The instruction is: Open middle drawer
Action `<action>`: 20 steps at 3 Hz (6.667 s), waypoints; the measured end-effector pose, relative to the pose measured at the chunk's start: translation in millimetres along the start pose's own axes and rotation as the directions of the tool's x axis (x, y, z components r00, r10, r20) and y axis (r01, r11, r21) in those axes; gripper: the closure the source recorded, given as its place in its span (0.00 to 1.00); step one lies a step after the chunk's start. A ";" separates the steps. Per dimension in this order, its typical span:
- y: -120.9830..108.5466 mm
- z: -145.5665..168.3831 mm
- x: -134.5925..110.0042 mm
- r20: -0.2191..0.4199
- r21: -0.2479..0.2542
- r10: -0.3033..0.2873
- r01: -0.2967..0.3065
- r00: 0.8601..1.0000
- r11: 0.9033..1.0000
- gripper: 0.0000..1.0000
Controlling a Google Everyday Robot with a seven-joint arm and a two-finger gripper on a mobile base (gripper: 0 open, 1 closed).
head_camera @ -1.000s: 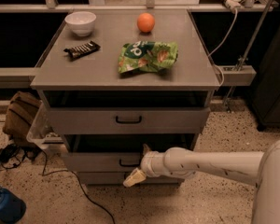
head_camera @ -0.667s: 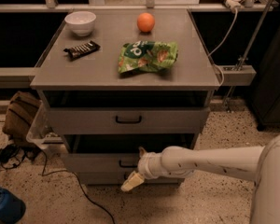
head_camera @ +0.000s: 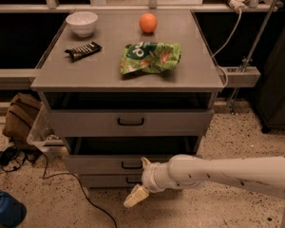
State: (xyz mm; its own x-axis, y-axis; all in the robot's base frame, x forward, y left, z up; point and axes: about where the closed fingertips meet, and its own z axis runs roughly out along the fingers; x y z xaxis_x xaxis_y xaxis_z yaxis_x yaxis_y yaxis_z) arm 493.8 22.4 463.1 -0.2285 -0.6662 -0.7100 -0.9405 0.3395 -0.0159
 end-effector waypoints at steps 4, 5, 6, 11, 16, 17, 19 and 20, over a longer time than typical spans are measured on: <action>-90.3 31.0 6.6 -0.082 0.051 0.046 -0.042 0.996 0.998 0.00; -83.6 45.6 13.1 -0.122 -0.019 0.051 -0.054 0.991 0.998 0.00; -64.9 46.0 9.5 -0.154 -0.082 0.025 -0.038 0.988 0.996 0.00; 105.2 -8.7 37.0 -0.235 -0.198 0.042 -0.090 0.971 0.976 0.00; 162.7 -36.9 48.2 -0.196 -0.229 0.080 -0.125 0.977 0.965 0.00; 170.1 -30.1 52.2 -0.206 -0.244 0.083 -0.133 0.975 0.961 0.00; 178.5 -33.2 52.5 -0.210 -0.248 0.090 -0.142 0.974 0.958 0.00; 171.2 -46.3 52.3 -0.201 -0.222 0.105 -0.150 0.974 0.963 0.00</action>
Offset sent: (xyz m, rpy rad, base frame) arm 0.0998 -0.0261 0.0155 -0.1034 -0.1128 -0.1229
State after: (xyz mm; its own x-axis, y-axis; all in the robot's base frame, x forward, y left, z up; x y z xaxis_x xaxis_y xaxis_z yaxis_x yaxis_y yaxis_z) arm 309.2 14.9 455.8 -0.3718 -0.7466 -0.5518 -0.9278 0.2792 0.2474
